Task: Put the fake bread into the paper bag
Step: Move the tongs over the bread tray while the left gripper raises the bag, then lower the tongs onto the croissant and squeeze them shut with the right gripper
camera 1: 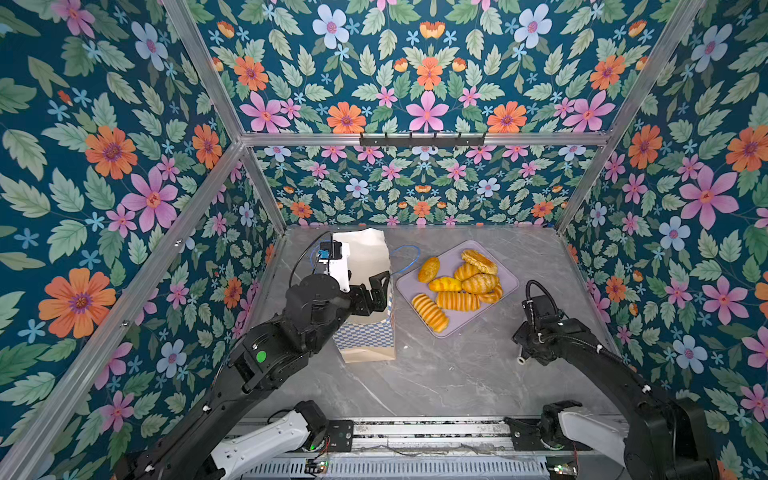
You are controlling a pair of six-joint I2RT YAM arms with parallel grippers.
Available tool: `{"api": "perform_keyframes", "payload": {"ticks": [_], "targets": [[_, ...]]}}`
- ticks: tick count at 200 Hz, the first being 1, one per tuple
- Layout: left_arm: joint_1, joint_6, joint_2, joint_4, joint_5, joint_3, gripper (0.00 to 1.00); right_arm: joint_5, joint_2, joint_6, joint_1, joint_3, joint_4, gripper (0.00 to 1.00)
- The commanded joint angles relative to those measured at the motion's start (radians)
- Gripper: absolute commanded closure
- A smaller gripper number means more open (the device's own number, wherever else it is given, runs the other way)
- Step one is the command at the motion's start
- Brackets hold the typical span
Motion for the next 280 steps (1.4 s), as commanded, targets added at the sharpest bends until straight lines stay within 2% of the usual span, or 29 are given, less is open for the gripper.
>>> {"api": "perform_keyframes", "payload": {"ticks": [1,23,64,93,121,154,183,197,218,230,257,280], "targets": [[0.0,0.024,0.008,-0.027,-0.026,0.034,0.0,0.022,-0.065,-0.085,0.001,0.056,-0.1,0.38],[0.0,0.044,0.029,-0.053,-0.041,0.083,0.0,-0.008,-0.114,-0.154,0.001,0.134,-0.157,0.42],[0.001,0.087,0.109,-0.165,-0.097,0.255,0.0,-0.163,-0.122,-0.25,0.0,0.279,-0.199,0.48],[0.0,0.117,0.176,-0.316,-0.199,0.435,0.0,-0.295,-0.067,-0.313,0.0,0.419,-0.239,0.51],[0.001,0.123,0.229,-0.455,-0.31,0.582,0.0,-0.367,0.019,-0.378,0.018,0.557,-0.331,0.52],[0.003,0.1,0.236,-0.533,-0.395,0.623,0.0,-0.374,0.078,-0.419,0.051,0.613,-0.374,0.54],[0.005,0.059,0.247,-0.578,-0.393,0.617,0.0,-0.394,0.091,-0.421,0.051,0.593,-0.329,0.52],[0.02,0.052,0.263,-0.592,-0.367,0.614,0.0,-0.423,0.104,-0.417,0.052,0.587,-0.3,0.52],[0.085,0.06,0.299,-0.596,-0.266,0.611,0.0,-0.464,0.122,-0.408,0.051,0.579,-0.257,0.52],[0.158,0.082,0.313,-0.581,-0.19,0.596,0.0,-0.477,0.13,-0.403,0.051,0.576,-0.241,0.52],[0.412,0.161,0.327,-0.538,0.057,0.537,0.0,-0.487,0.146,-0.403,0.05,0.575,-0.224,0.52],[0.477,0.186,0.344,-0.537,0.097,0.508,0.0,-0.48,0.153,-0.407,0.05,0.571,-0.223,0.51]]}}
